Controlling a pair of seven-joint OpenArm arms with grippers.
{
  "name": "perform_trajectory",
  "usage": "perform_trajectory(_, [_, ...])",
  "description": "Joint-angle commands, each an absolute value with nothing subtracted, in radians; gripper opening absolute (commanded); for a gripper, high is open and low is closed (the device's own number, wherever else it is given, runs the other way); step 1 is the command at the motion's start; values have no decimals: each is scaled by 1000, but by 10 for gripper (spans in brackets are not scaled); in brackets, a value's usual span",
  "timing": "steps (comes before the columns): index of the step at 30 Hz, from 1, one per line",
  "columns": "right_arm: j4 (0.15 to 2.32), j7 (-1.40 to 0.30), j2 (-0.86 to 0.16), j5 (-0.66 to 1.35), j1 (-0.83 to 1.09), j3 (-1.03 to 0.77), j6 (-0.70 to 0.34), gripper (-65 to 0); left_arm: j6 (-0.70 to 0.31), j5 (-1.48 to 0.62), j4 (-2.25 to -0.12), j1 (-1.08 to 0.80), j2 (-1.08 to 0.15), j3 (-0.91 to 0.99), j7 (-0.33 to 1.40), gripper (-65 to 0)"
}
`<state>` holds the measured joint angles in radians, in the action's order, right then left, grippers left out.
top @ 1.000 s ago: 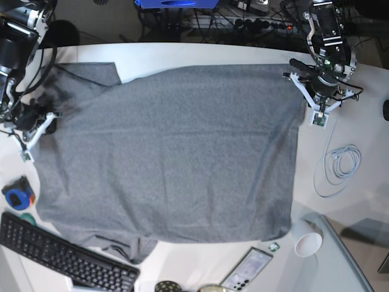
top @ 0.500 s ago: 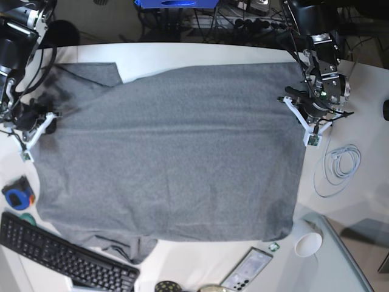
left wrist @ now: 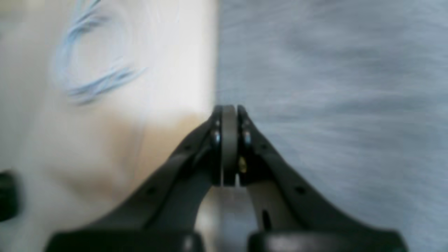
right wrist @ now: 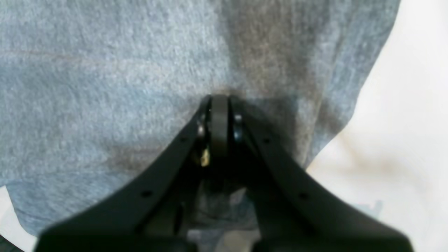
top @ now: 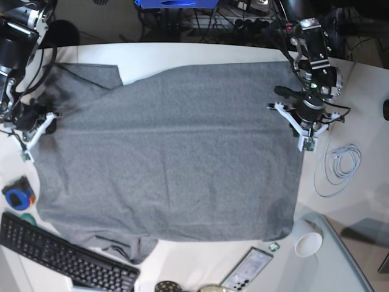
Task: Layout the t-shirt on the table in an organized manner, then fold the t-shirt properly
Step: 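Grasp the shirt's collar-side corners with both grippers and pull outward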
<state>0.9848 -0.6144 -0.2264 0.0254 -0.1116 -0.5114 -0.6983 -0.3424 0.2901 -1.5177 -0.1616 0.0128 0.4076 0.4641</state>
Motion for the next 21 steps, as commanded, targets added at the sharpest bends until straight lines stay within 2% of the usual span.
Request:
perform_trajectory(1, [1013, -673, -236, -5, -101, -515, -698, -638, -343, 294, -1547, -188, 7, 374, 460, -650])
perform_trajectory(6, [1188, -687, -189, -12, -35, -515, -698, -638, -343, 294, -1544, -309, 5, 246, 460, -650])
perform_trajectory(11, [1354, -687, -165, -5, 18, -516, -698, -626, -343, 292, -1560, -341, 4, 294, 460, -650])
perform_trajectory(13, [1458, -687, -139, -5, 65, -516, -698, -600, -343, 292, -1589, -340, 4, 340, 460, -650])
perform_trajectory(15, [1560, -687, -117, -10, 116, -516, -698, -518, -343, 292, -1621, -338, 2, 374, 460, -650])
perform_trajectory(17, [1638, -688, -108, -10, 179, -516, -698, -389, -343, 291, -1650, -340, -15, 392, 460, -650])
perform_trajectory(20, [1716, -733, -105, -5, 274, -518, -698, -162, -343, 288, -1658, -341, -39, 429, 460, -650])
perform_trajectory(21, [1725, -739, -93, -1, 295, -519, -698, -129, -343, 285, -1656, -341, -47, 444, 460, -650])
